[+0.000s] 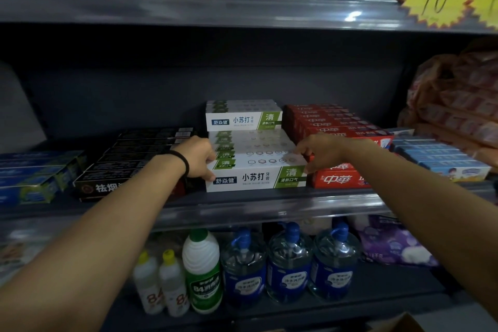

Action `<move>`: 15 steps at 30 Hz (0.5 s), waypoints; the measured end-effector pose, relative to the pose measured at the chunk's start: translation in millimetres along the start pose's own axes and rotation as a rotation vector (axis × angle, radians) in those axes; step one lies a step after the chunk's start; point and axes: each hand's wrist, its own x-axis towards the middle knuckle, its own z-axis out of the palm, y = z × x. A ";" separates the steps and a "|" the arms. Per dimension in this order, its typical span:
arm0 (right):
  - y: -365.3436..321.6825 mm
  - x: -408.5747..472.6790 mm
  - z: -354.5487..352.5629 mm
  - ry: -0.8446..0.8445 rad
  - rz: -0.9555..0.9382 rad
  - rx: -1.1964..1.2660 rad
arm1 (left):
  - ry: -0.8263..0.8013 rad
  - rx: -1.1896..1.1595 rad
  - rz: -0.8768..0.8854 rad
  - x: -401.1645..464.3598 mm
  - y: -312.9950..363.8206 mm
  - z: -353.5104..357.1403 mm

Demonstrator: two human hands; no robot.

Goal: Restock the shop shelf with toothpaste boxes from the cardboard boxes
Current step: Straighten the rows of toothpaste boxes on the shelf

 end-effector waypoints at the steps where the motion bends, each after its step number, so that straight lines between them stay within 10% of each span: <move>1: 0.0 -0.2 0.8 0.000 -0.001 0.003 | 0.004 0.011 -0.003 -0.6 1.1 0.5; 15: -2.2 -9.8 5.0 0.048 -0.030 -0.048 | 0.072 0.016 -0.069 -5.7 12.4 4.9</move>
